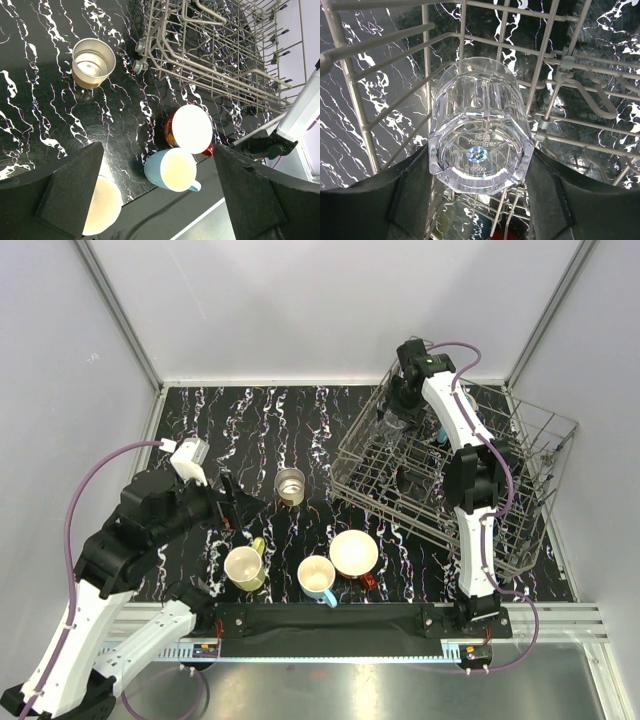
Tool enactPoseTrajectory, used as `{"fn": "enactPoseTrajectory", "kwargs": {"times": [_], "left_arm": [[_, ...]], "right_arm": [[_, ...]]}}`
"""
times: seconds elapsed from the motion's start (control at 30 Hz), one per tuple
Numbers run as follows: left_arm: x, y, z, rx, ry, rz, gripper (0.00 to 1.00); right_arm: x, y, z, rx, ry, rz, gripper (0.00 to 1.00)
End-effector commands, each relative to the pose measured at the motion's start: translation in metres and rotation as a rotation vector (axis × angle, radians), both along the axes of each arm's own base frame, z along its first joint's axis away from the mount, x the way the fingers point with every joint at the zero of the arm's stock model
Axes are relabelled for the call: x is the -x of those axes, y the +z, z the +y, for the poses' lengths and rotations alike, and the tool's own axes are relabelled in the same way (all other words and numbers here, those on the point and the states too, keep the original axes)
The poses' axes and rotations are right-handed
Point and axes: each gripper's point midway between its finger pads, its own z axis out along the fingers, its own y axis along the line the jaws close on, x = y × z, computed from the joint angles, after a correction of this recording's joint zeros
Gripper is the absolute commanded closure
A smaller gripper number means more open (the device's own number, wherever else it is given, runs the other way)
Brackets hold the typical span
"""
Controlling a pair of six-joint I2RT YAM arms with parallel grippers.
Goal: Load the cups into the dish rack
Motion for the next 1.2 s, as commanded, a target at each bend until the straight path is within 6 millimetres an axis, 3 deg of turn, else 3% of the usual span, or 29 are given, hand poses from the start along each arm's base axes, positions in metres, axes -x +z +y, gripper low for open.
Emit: {"fn": "enactPoseTrajectory", "kwargs": {"times": [0.0, 0.1, 0.3, 0.4, 0.53, 0.63, 0.8, 0.83, 0.97, 1.0, 1.07, 1.17], "left_arm": [[0.002, 0.006, -0.002, 0.007, -0.027, -0.025, 0.01], [0.002, 0.006, -0.003, 0.008, -0.028, -0.026, 0.01], [0.003, 0.005, -0.003, 0.013, -0.028, -0.024, 0.01], [0.004, 0.003, -0.003, 0.012, -0.029, -0.019, 0.01], [0.004, 0.003, -0.002, 0.01, -0.026, -0.018, 0.01], [0.003, 0.002, -0.002, 0.005, -0.024, -0.017, 0.01], [0.004, 0.002, -0.002, 0.007, -0.025, -0.017, 0.01], [0.004, 0.001, -0.002, 0.005, -0.026, -0.015, 0.01], [0.003, -0.001, -0.003, 0.003, -0.027, -0.009, 0.01], [0.003, 0.0, -0.003, 0.003, -0.027, -0.01, 0.01], [0.003, -0.001, -0.002, 0.003, -0.027, -0.009, 0.01], [0.003, -0.002, -0.002, 0.001, -0.026, -0.008, 0.01]], "right_arm": [[-0.002, 0.036, -0.009, 0.017, -0.025, -0.089, 0.68], [0.0, 0.036, -0.013, 0.078, -0.044, -0.079, 0.9], [0.004, 0.036, -0.013, 0.14, -0.053, -0.056, 0.92], [0.004, 0.024, -0.015, 0.148, -0.064, -0.032, 0.89], [0.005, 0.01, -0.015, 0.163, -0.061, -0.002, 0.8], [0.005, 0.006, -0.014, 0.176, -0.057, 0.001, 0.66], [0.008, 0.004, -0.012, 0.179, -0.046, 0.014, 0.31], [0.01, 0.003, -0.012, 0.18, -0.041, 0.019, 0.3], [0.013, 0.019, -0.01, 0.158, -0.035, -0.016, 0.18], [0.014, 0.021, -0.011, 0.16, -0.033, -0.021, 0.07], [0.015, 0.028, -0.011, 0.158, -0.023, -0.037, 0.01], [0.015, 0.033, -0.011, 0.154, -0.009, -0.042, 0.0]]}}
